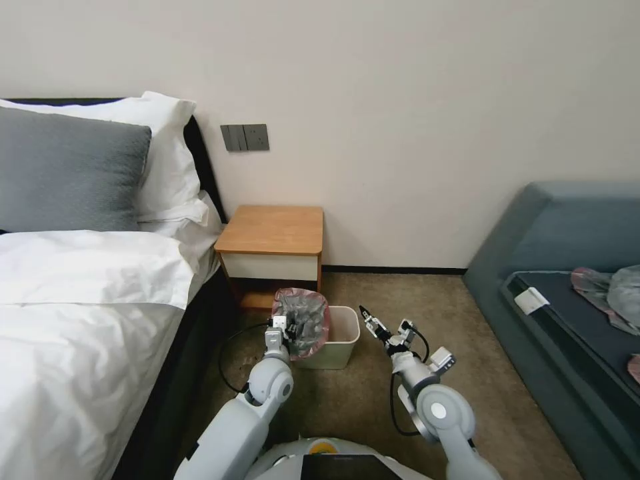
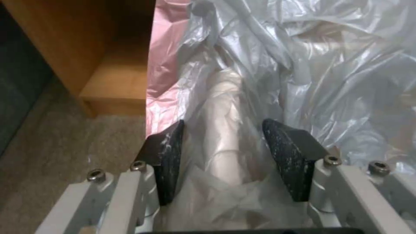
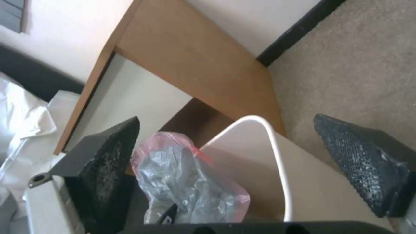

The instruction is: Pick up the garbage bag from the table and place it over the trash can.

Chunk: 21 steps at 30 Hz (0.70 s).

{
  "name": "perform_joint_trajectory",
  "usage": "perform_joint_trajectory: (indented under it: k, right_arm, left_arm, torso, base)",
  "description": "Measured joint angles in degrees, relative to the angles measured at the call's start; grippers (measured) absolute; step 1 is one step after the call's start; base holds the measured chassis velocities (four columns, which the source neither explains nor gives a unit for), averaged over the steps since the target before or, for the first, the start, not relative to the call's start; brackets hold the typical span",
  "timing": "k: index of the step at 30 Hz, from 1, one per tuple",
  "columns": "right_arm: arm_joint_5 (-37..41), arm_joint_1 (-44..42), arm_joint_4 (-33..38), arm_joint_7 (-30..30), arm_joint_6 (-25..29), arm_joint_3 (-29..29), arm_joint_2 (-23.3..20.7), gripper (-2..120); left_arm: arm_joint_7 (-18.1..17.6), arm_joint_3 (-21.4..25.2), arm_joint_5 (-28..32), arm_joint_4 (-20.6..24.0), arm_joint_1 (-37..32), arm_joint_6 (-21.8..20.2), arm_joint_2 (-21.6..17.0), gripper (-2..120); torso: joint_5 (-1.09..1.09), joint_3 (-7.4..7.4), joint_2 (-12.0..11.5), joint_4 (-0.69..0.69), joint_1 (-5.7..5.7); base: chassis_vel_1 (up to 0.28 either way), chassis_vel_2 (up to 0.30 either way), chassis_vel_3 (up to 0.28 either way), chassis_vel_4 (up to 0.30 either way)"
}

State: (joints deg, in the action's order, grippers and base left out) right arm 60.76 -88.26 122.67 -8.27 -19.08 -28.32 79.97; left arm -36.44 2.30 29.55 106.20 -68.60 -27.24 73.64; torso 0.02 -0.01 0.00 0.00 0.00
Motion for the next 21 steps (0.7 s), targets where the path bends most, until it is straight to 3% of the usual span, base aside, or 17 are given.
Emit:
perform_joint_trajectory:
  k: [9, 12, 16, 21]
  right_arm:
    - [-0.2, 0.3, 0.8, 0.0, 0.1, 0.7, -0.6, 100]
    - [-0.3, 0.6, 3.6, 0.0, 0.0, 1.1, -1.0, 100]
    - [-0.6, 1.3, 8.0, -0.7, -0.4, 2.6, -1.9, 100]
    - [-2.6, 2.2, 12.2, -1.2, -0.8, 6.4, -3.4, 100]
  left_arm:
    - [-0.2, 0.6, 0.0, 0.4, -1.6, 1.8, 0.5, 27]
    - [0.4, 0.5, -0.4, 0.9, -2.8, 7.5, 0.3, 12]
    - [1.6, 1.0, -2.5, 2.8, -4.5, 12.1, 0.0, 7]
    - [3.4, 2.2, -4.5, 5.9, -6.8, 14.6, -0.4, 7]
  torso:
    - [-0.02, 0.0, 0.0, 0.0, 0.0]
    - [-0.06, 0.02, 0.0, -0.03, 0.0]
    - [-0.03, 0.02, 0.0, 0.0, 0.01]
    - [-0.03, 0.02, 0.0, 0.01, 0.01]
  base:
    - [0.0, 0.0, 0.0, 0.0]
    - [0.0, 0.0, 0.0, 0.0]
    - [0.0, 0.0, 0.0, 0.0]
    - [0.0, 0.0, 0.0, 0.0]
